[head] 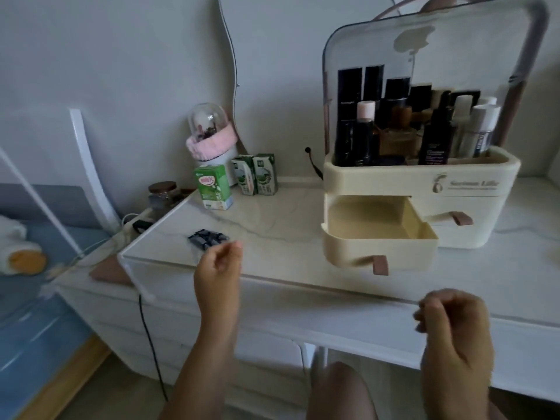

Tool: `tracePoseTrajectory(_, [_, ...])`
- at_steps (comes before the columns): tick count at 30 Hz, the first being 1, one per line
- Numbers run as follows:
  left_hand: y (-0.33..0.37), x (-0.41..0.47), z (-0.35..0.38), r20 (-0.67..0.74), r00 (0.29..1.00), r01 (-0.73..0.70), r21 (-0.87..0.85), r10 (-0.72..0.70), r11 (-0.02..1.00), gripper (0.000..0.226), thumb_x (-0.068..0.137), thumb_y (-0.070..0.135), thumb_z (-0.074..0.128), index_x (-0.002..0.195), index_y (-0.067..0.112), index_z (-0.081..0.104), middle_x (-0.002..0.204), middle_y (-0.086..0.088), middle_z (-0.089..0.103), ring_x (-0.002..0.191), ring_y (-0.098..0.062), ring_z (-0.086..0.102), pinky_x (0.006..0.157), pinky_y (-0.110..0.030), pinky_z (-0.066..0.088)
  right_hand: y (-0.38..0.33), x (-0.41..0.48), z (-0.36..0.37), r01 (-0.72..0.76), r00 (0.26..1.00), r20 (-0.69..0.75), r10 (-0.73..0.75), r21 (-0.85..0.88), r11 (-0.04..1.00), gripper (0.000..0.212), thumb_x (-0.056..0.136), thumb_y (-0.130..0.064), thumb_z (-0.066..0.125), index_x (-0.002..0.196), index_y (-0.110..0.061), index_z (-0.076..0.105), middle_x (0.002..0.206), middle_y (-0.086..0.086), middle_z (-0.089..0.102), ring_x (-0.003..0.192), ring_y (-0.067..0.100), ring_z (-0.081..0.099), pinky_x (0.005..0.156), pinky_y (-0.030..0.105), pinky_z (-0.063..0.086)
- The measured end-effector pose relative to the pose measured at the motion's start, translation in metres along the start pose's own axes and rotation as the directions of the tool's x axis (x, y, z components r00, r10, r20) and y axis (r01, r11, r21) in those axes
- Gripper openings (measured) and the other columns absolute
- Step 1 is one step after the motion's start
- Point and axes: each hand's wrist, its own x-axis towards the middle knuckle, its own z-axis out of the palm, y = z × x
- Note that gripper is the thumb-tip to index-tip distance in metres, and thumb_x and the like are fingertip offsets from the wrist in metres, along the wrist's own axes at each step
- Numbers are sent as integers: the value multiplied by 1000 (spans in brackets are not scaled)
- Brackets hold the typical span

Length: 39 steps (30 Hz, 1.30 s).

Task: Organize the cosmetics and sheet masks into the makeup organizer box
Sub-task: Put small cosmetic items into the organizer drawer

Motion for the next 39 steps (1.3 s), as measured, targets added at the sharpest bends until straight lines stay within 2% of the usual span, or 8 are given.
tracePoseTrajectory(3, [-15,35,-28,-95,996,8,89,0,996,18,92,34,58,98,18,62,97,-8,67,90,-21,63,82,-38,52,-12,-45,38,55,953,296,-71,61,997,10,80,-20,58,80,-29,56,74,-5,61,62,12,57,56,23,43])
tracePoseTrajectory(7, [-29,59,-44,-170,985,17,169,13,986,19,95,37,52,107,24,59,94,9,60,79,2,53,65,-16,38,-25,-40,128,298,709,685,-164,-81,951,36,83,-41,59,114,-24,53,110,-11,54,104,5,52,89,17,42])
tracePoseTrajectory(9, [-31,70,-48,-172,985,11,216,27,976,28,97,36,48,116,20,60,100,10,58,85,-5,53,68,-19,36,-26,-26,184,429,628,767,-135,-196,882,55,84,-45,59,130,-18,44,127,-2,47,119,15,43,101,26,36])
tracePoseTrajectory(14, [-41,85,-62,-105,993,-24,221,49,975,35,101,33,39,122,14,60,115,2,64,100,-9,57,82,-20,40,-14,-6,291,553,583,807,96,-481,680,87,76,-69,52,139,-12,33,142,11,39,130,30,35,106,43,29])
tracePoseTrajectory(18, [-53,84,-75,-25,996,-77,219,85,973,32,101,31,39,120,20,63,113,11,66,96,24,52,76,6,34,-1,2,321,652,609,792,51,-536,536,78,78,-70,47,131,-13,44,130,11,45,122,30,40,98,42,34])
tracePoseTrajectory(29, [-49,92,-70,-46,994,-79,335,100,939,34,99,33,45,122,16,64,117,4,67,104,-5,56,89,-19,40,1,-4,336,780,548,832,-86,-472,410,23,96,-15,38,109,-2,52,110,16,62,97,34,62,63,31,34])
tracePoseTrajectory(34, [-43,85,-59,-17,994,-95,329,107,940,33,99,29,46,126,16,59,126,0,63,112,-10,54,94,-24,41,-11,-1,326,766,523,852,-7,-466,443,22,95,-7,38,111,-1,52,114,17,62,102,33,62,69,33,43])
tracePoseTrajectory(39, [-11,64,-44,37,999,-25,2,25,1000,34,97,37,47,127,23,57,122,10,63,118,-6,55,91,-17,41,-46,7,275,434,603,797,-33,-293,852,28,96,-27,48,113,-6,54,106,12,65,96,28,60,73,32,44])
